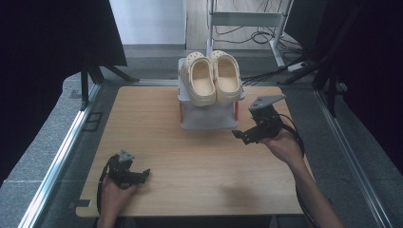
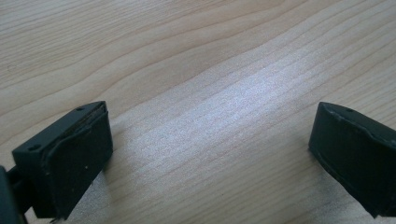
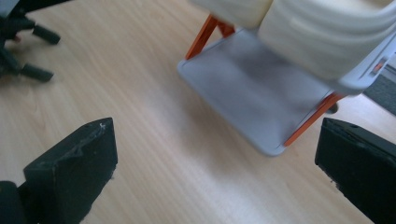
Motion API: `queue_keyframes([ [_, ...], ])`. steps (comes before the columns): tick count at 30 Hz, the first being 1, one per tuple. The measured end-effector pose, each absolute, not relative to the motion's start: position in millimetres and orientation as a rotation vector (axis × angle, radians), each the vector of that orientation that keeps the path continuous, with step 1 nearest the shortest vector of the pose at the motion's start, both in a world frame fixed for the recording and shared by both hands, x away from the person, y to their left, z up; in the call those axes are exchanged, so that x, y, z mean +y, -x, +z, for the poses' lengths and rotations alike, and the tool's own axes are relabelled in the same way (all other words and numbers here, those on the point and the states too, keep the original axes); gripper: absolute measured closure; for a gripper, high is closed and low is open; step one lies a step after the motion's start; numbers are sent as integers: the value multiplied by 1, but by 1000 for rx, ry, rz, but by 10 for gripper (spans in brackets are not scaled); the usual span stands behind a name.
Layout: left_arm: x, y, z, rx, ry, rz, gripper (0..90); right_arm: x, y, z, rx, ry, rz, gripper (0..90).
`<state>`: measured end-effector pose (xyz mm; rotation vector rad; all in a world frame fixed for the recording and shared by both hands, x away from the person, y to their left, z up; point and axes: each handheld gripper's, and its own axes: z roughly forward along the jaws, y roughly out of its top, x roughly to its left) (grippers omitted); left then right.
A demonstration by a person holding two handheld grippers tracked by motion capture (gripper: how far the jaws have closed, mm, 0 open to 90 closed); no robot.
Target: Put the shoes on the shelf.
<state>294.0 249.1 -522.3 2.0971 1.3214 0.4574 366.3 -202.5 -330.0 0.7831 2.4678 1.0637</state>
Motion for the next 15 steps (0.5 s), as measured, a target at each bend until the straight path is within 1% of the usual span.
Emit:
queue_keyframes([
  [15,249,-294,-522,1324,-2097,456,0,-224,-342,-404,2464,-858,1102,0],
])
